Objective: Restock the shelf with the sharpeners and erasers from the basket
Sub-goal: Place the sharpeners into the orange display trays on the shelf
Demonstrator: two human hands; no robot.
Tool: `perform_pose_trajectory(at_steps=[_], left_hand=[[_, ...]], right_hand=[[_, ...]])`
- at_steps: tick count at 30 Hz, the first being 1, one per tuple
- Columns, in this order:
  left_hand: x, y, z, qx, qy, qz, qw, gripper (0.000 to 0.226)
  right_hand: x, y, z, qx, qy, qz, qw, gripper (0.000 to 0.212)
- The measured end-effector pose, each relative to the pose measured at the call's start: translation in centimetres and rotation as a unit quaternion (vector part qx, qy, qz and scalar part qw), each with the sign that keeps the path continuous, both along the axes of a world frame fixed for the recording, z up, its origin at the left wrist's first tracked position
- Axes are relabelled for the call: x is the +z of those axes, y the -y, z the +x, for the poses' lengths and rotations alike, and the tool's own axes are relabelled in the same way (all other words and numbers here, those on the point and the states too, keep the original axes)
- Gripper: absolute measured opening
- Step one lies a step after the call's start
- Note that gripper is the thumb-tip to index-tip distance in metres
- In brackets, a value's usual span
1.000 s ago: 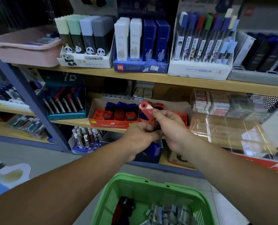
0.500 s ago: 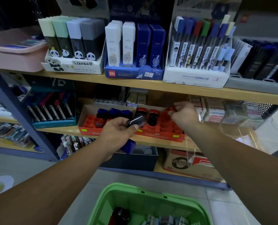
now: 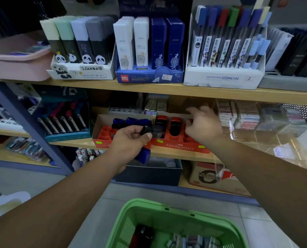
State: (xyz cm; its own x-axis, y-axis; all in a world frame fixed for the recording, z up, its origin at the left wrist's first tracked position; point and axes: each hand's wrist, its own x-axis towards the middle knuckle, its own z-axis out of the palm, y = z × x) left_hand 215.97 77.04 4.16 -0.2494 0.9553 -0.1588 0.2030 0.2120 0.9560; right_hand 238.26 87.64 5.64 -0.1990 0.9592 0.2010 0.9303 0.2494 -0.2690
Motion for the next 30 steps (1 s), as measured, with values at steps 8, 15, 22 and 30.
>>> perform_pose_trajectory(at_steps=[8, 15, 22, 30], left_hand=[[0.8, 0.6, -1.8, -0.015, 0.021, -0.009, 1.0, 0.028], [2.1, 2.4, -7.0, 0.099, 0.188, -0.129, 0.969, 0.03], [1.3, 3.0, -12.0, 0.091, 0.256, -0.095, 0.958, 0.034], [0.0, 3.5, -15.2, 0.161, 0.12, -0.067, 0.977, 0.021]], right_hand=[[2.2, 3.2, -7.0, 0.256, -0.237, -0.234, 0.908, 0.053], [1.0, 2.8, -10.3, 0.153, -0.356, -0.221, 0.895, 0.049], [1.5, 2.7, -15.9, 0.17, -0.41, -0.188, 0.876, 0.037], [0.4, -0.9, -22.9, 0.179, -0.293, -0.143, 0.928, 0.035]])
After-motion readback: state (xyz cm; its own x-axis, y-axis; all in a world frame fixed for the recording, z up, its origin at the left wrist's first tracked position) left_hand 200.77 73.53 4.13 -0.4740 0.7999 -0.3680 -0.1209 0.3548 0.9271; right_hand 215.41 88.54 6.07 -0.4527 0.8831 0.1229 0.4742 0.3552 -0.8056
